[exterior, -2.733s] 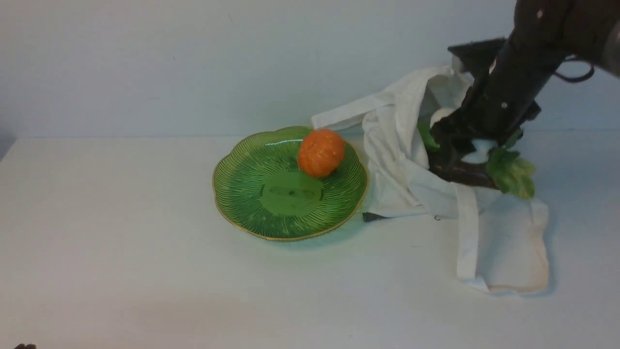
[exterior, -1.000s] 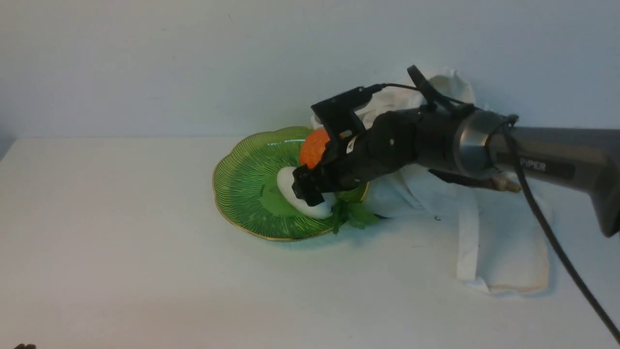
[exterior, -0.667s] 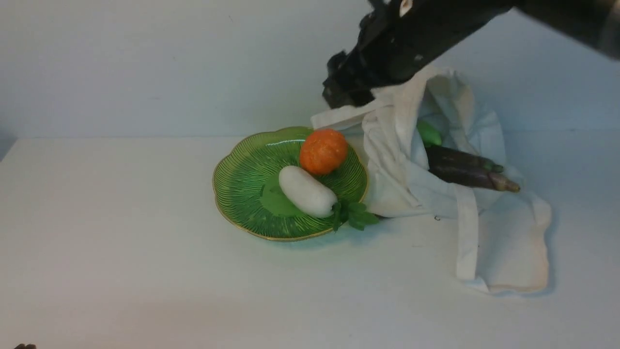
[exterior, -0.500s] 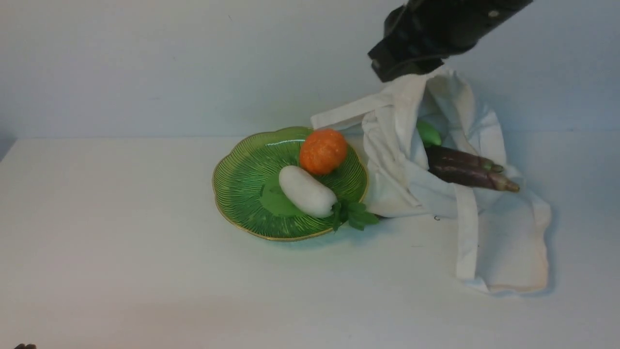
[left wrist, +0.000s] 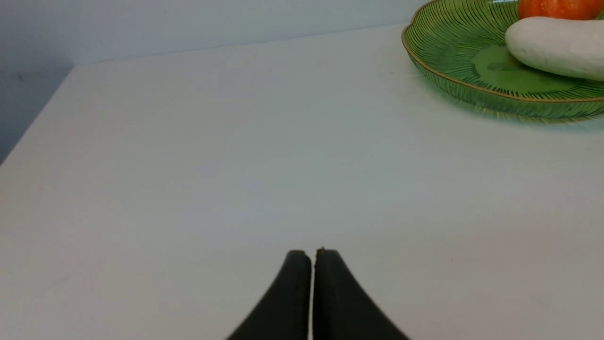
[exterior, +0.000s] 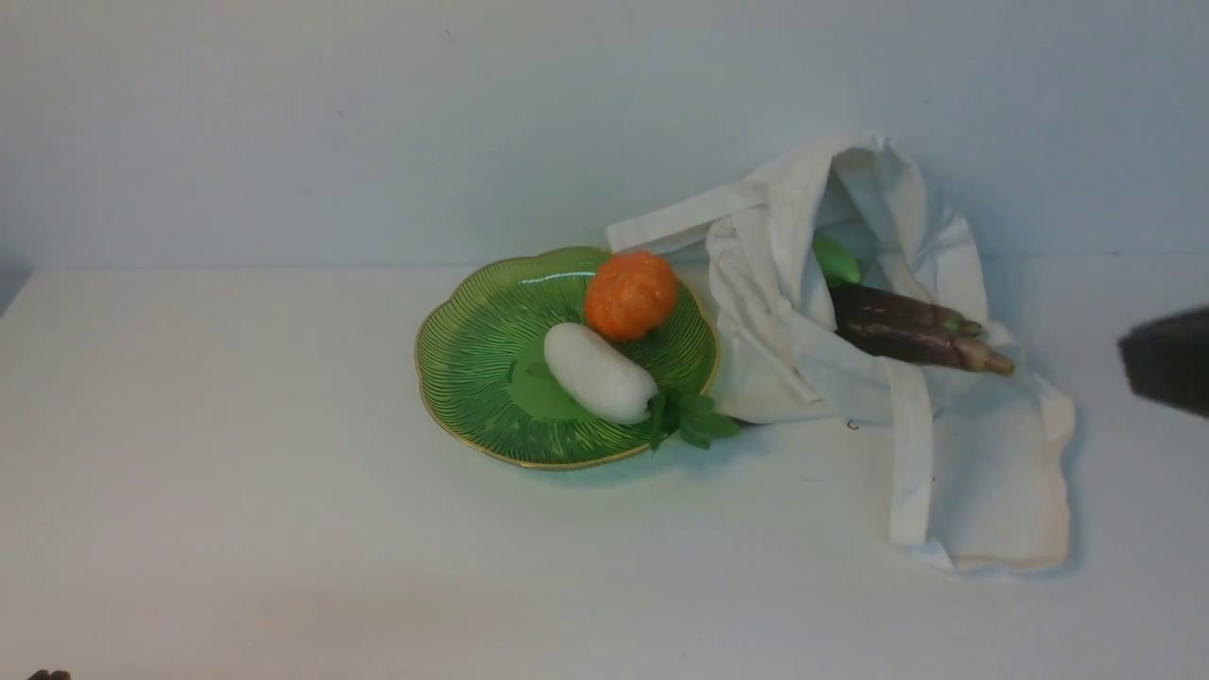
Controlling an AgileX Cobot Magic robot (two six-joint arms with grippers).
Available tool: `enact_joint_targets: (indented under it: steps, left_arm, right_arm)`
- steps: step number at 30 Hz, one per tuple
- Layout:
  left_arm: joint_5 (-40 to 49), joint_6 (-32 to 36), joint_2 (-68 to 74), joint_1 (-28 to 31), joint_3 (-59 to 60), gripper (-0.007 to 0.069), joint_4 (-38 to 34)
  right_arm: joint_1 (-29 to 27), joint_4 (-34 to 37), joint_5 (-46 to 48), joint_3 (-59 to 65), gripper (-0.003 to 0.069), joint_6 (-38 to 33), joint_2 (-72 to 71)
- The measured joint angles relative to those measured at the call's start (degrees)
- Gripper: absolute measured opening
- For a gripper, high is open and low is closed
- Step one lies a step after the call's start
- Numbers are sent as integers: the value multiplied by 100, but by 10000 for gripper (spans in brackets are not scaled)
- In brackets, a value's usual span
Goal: Take vegetables from cloth bag on white table place on plate.
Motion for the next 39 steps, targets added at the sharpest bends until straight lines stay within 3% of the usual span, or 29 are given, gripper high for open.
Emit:
enact_joint_targets:
  steps: [1, 2, 5, 9, 14, 32, 39]
  left_arm:
    - [0, 0, 0, 0, 0, -5, 0]
    - [0, 0, 0, 0, 0, -5, 0]
    - [0, 0, 0, 0, 0, -5, 0]
    - [0, 0, 0, 0, 0, -5, 0]
    - [0, 0, 0, 0, 0, -5, 0]
    - [0, 0, 0, 0, 0, -5, 0]
    - [0, 0, 0, 0, 0, -5, 0]
  right_arm:
    - [0, -5, -718, 594, -15, 6, -498]
    - [0, -5, -833, 696, -15, 6, -650]
    - [0, 19, -2789, 2357, -15, 6, -1588]
    - [0, 31, -3948, 3263, -15, 6, -1698]
    - [0, 31, -4854, 3525, -15, 6, -1687]
    - [0, 26, -5044, 3535, -15, 15, -1687]
    - [-75, 10, -4512, 3955, -15, -325, -2177]
